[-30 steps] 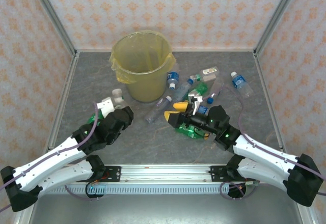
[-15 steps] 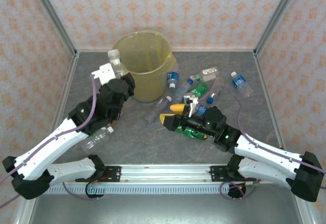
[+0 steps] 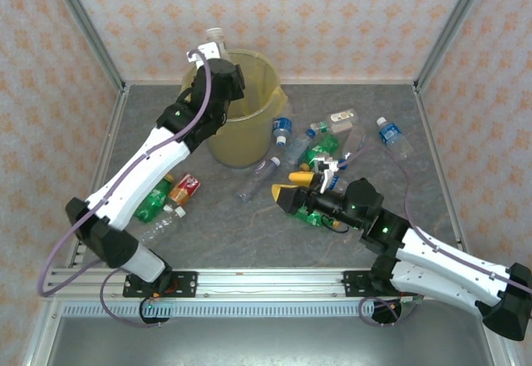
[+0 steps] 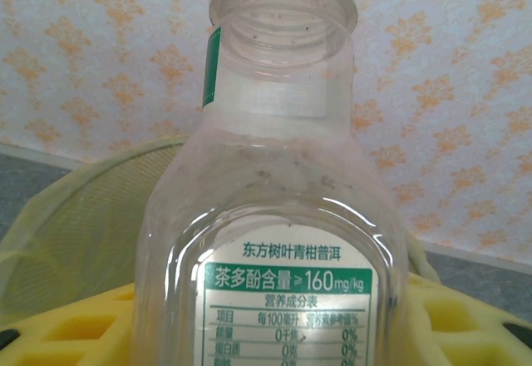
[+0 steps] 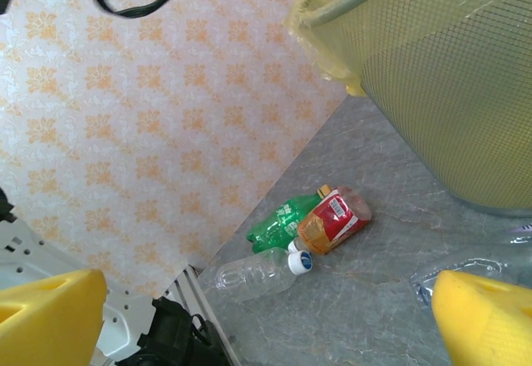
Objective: Put the plastic bottles in the bin
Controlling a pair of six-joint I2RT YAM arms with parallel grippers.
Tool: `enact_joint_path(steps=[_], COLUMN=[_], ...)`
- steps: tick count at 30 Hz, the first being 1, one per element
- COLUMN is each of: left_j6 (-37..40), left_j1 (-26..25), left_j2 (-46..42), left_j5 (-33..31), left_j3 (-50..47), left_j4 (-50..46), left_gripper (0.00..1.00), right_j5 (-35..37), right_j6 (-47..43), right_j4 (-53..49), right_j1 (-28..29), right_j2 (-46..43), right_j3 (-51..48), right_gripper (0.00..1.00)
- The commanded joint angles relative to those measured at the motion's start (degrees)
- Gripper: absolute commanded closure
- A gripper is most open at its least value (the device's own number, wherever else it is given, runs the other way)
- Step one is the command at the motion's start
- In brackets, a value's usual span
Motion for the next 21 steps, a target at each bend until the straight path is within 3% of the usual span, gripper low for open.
enact_joint_path(steps=[1,6,19,21], left_j6=[1.07,-0.85,-1.73,-1.63], left_j1=[2.49,4.51,4.61,4.57], left_j2=[3.99,8.31,8.12,7.93], left_j5=[4.79,9.07,9.88,10.46], left_j3=[4.57,6.83,5.21,5.21], left_j4=[-0.60,-2.96,-4.43,-4.71], left_gripper=[0.56,0.55,0.54,0.49], right_j5=[2.63,3.27,4.63,5.02], right_j6=[0.72,0.70,0.88,1.06], right_j4=[-3.07,-4.30,-3.18,-3.45], right_j1=[0.38,0.37,0.34,0.38], right_j2=[-2.26,-3.25,-2.56,-2.51], right_j3=[1.49,1.59,0.30,0.14], right_gripper=[0.00,0.00,0.00,0.00])
